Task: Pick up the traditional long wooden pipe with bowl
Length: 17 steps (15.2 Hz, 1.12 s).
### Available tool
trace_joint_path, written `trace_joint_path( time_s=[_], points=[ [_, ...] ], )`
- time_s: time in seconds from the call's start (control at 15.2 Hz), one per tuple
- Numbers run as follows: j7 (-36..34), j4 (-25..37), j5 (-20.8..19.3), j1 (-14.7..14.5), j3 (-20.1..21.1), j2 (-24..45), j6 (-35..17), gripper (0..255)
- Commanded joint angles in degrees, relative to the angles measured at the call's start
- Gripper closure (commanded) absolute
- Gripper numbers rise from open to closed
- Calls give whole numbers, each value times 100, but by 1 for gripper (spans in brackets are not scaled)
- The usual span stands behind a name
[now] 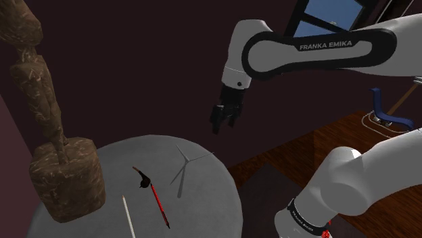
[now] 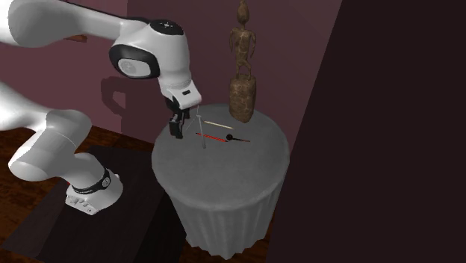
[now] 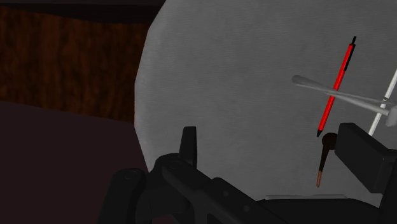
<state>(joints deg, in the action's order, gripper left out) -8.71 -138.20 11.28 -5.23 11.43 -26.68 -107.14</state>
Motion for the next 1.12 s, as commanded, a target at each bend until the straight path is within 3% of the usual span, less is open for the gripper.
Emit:
trace_joint_path(
  time_s=[0.0,0.46,1.06],
  points=[
    [-219,118,8,-49,204,377,-286,0],
    [-1031,625,-263,-181,806,1782,-1175,0],
    [-2292,1816,-1258,-558,1145,3849,-1854,0]
  ],
)
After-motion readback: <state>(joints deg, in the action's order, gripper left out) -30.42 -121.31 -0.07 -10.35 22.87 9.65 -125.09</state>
